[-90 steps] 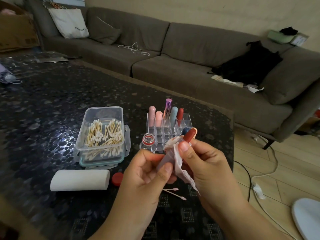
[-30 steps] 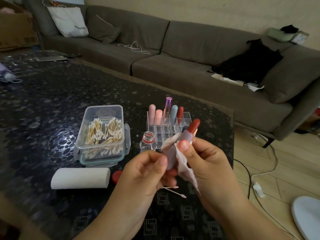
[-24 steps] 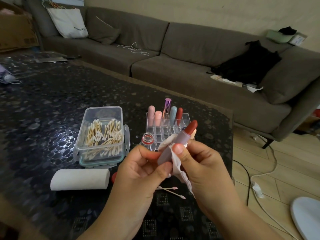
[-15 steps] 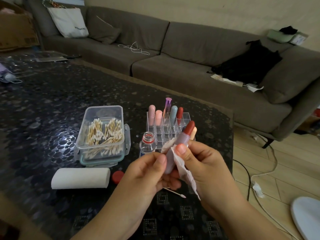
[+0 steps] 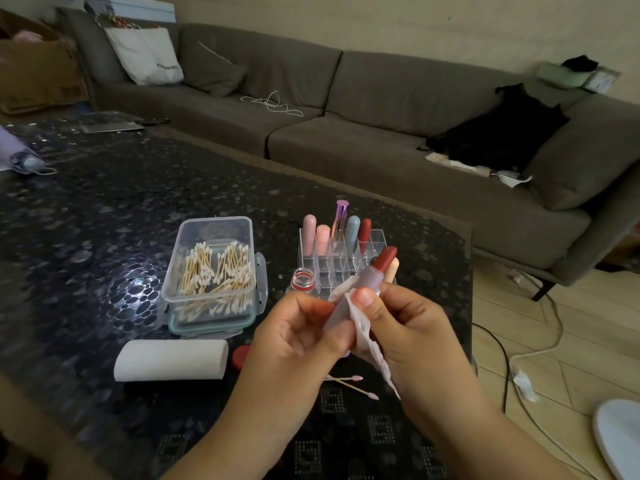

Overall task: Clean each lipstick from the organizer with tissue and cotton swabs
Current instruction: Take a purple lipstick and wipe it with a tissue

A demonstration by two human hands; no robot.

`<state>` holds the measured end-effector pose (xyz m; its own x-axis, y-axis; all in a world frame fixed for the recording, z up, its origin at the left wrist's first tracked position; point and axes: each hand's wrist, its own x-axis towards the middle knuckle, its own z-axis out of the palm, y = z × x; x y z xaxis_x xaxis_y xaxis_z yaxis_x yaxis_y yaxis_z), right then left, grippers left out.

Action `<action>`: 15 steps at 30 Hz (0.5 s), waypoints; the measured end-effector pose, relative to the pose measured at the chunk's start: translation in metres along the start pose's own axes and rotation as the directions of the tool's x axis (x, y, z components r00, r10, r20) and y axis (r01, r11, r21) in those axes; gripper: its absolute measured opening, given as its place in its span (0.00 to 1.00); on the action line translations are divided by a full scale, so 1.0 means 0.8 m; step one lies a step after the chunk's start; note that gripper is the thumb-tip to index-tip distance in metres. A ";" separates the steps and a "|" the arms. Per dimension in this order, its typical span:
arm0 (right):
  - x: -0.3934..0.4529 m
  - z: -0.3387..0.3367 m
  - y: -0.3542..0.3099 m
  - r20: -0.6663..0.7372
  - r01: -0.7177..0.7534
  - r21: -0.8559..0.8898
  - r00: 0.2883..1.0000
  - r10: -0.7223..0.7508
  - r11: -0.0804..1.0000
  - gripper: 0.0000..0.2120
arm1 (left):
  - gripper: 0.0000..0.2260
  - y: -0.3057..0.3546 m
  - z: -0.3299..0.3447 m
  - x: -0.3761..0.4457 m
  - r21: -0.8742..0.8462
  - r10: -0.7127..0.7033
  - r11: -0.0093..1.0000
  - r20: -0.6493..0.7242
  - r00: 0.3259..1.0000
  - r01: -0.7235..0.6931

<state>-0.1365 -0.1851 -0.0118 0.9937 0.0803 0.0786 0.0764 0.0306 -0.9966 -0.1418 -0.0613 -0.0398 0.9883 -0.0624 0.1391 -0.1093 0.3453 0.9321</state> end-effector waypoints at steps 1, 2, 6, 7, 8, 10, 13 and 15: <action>0.000 -0.001 0.000 0.001 0.007 -0.021 1.000 -0.007 1.000 0.18 | 0.09 0.000 -0.003 0.000 0.005 -0.041 0.999 0.026 0.999 0.041; 0.000 -0.002 -0.002 0.004 0.011 -0.039 1.000 -0.011 0.999 0.19 | 0.10 -0.001 -0.005 0.000 0.005 -0.068 0.998 0.040 0.997 0.068; 0.000 -0.005 -0.001 0.020 0.019 -0.022 1.000 -0.018 1.000 0.14 | 0.07 0.006 0.001 0.000 -0.002 -0.030 1.000 0.037 0.999 0.030; 0.000 -0.003 0.001 0.021 0.025 -0.019 0.999 -0.024 1.000 0.15 | 0.07 0.008 0.003 -0.001 -0.001 0.003 1.000 0.017 1.000 -0.003; 0.001 -0.001 0.002 0.012 0.024 -0.011 1.000 -0.024 1.000 0.15 | 0.07 0.009 0.005 -0.001 0.012 0.037 0.999 -0.008 0.999 -0.037; 0.002 0.003 0.005 -0.017 0.001 0.029 1.000 0.000 1.000 0.16 | 0.08 0.009 0.009 -0.002 0.045 0.083 0.996 -0.046 0.995 -0.081; 0.001 0.005 0.003 -0.041 0.003 -0.001 0.999 -0.003 1.000 0.14 | 0.08 0.005 0.010 -0.003 0.155 0.141 0.980 -0.084 0.987 -0.126; -0.001 0.005 0.001 -0.069 0.018 -0.059 0.997 -0.022 0.998 0.15 | 0.08 0.001 0.009 -0.004 0.231 0.150 0.964 -0.082 0.985 -0.128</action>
<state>-0.1376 -0.1811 -0.0123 0.9950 0.0104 0.0991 0.0993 -0.0264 -0.9947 -0.1457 -0.0673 -0.0374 0.9659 0.0668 0.2500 -0.2567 0.1244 0.9585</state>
